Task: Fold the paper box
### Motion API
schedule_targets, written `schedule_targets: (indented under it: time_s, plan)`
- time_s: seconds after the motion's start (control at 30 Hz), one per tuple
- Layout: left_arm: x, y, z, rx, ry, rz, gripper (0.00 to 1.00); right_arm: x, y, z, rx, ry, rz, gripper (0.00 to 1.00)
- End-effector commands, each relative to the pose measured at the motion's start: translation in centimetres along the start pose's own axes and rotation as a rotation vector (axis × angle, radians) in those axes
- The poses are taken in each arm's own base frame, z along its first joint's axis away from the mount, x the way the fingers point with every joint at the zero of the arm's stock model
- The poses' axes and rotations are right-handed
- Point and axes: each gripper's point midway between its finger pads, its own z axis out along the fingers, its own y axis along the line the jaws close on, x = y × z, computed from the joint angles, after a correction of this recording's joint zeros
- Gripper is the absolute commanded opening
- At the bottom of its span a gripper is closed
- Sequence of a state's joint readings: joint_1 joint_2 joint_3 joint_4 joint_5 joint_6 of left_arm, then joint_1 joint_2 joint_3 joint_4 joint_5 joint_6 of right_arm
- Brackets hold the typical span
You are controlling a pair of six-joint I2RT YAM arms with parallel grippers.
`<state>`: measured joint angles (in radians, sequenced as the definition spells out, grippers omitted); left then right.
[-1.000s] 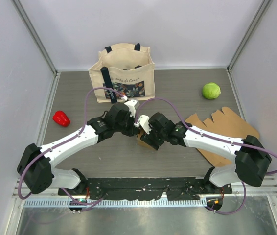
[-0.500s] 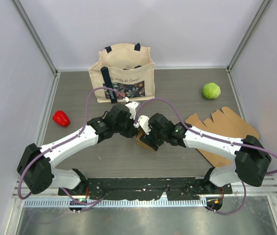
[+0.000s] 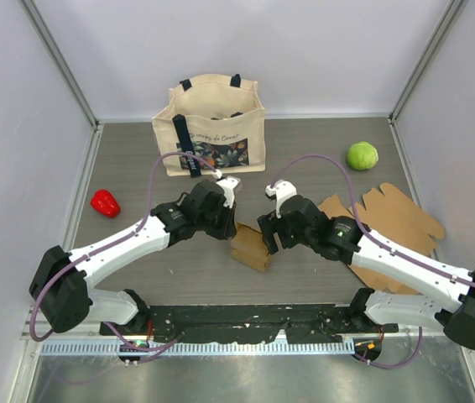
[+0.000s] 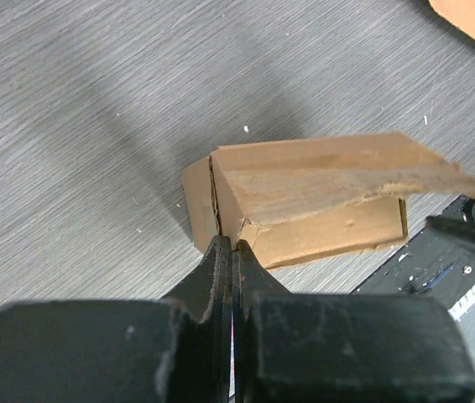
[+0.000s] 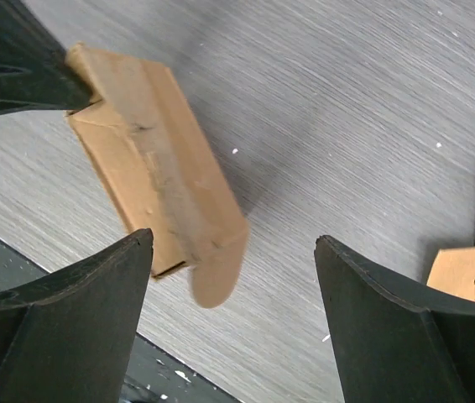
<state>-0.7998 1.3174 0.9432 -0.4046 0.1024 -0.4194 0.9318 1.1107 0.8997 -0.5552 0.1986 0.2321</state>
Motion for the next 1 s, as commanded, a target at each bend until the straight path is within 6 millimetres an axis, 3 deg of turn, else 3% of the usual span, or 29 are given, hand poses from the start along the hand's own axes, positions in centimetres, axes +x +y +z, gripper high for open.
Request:
schedule_targets:
  time_s: [0.0,0.13,0.27,0.4,0.53,0.63,0.97]
  plan:
    - [-1.0,-0.6,-0.8,0.011,-0.023,-0.019,0.00,1.5,-1.7,-0.5,0.085,-0.013,0.117,0.85]
    - [-1.0,-0.8,-1.1,0.019,-0.023,-0.027,0.00,1.2,-0.9,0.3,0.039,-0.063,0.127,0.87]
    - [-0.7,-0.7,-1.5,0.016,-0.024,-0.042,0.00,0.9,-1.8,-0.3,0.105,-0.036,0.157,0.82]
    - [-0.5,-0.8,-1.6,0.019,-0.023,-0.051,0.00,1.8,-1.6,-0.6,0.122,0.019,0.159,0.62]
    - [-0.5,-1.0,-1.7,0.022,-0.034,-0.058,0.00,2.3,-1.1,-0.8,0.108,0.031,0.188,0.52]
    - [-0.3,-1.4,-1.7,0.033,-0.037,-0.059,0.00,2.1,-0.8,-0.7,0.097,0.023,0.209,0.45]
    - [0.6,-1.7,-1.0,0.034,-0.015,-0.070,0.00,0.4,1.6,-0.3,0.032,0.007,0.338,0.08]
